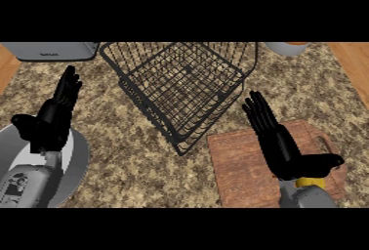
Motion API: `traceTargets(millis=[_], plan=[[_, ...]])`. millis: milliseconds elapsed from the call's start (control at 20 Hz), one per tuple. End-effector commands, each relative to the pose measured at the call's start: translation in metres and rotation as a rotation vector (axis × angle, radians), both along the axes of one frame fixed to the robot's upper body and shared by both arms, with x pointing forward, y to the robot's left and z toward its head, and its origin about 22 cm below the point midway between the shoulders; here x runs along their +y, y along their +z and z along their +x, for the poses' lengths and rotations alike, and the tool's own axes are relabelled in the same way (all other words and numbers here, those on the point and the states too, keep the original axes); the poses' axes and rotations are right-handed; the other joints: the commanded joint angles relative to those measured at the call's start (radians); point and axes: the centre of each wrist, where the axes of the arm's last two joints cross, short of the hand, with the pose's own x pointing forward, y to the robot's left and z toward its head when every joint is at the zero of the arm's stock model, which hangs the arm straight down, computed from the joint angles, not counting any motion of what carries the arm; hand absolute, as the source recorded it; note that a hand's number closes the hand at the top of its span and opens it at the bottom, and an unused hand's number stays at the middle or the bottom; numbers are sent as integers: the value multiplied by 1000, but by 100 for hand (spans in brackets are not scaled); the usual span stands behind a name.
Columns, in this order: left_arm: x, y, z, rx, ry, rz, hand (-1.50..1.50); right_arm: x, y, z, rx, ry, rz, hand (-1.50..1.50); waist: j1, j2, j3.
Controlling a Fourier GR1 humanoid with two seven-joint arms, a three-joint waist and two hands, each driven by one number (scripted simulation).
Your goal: Pick the croissant from the cutting board and place it in the tiered basket
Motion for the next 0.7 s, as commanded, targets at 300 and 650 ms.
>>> traceTargets(millis=[300, 650], plan=[[3, 2, -12, -38, -129, 247, 0, -89, 58, 42, -167, -206, -626, 150, -30, -5, -14], [2, -12, -25, -67, -186, 279, 0, -46, 48, 52, -103, -470, -308, -150, 26, 9, 16]])
